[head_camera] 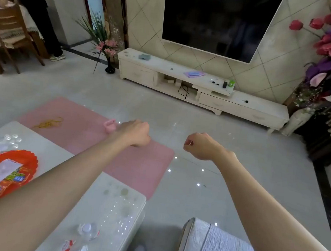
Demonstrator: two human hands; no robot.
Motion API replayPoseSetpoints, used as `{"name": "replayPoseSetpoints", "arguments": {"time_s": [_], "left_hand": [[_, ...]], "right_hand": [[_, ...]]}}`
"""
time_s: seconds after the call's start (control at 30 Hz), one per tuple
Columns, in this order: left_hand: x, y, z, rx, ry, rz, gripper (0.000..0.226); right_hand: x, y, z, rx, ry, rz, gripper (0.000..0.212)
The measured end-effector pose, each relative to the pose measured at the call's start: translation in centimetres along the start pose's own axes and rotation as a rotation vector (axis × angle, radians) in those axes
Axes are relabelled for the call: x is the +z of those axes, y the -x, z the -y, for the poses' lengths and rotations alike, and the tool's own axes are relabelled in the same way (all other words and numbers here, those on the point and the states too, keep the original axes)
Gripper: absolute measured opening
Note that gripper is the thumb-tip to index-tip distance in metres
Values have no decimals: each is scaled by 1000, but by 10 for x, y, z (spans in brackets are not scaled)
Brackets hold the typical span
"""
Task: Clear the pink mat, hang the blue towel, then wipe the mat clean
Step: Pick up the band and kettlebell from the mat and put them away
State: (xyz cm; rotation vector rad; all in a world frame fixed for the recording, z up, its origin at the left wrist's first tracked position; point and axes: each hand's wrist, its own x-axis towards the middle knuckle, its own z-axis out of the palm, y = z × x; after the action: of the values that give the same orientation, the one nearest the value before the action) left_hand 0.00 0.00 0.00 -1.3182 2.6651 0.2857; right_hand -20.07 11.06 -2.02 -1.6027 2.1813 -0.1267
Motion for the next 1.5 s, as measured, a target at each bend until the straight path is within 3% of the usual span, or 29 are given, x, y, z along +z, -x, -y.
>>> {"name": "replayPoseSetpoints", "arguments": {"time_s": [0.57,0.97,1.33,1.5], "left_hand": [[-9,-231,26,101,86,55,18],[-8,-373,-12,130,80,102,23],[-44,-535,-53,-66,114,90,25],[-60,-576,-52,-183,158,77,26]], "right_hand": [[-59,-189,-45,102,37,9,23],[-96,-305,-125,122,42,49,23],[-174,-478,-222,-41,155,110,26],[-206,-550,-234,-149,201,140,26]]}}
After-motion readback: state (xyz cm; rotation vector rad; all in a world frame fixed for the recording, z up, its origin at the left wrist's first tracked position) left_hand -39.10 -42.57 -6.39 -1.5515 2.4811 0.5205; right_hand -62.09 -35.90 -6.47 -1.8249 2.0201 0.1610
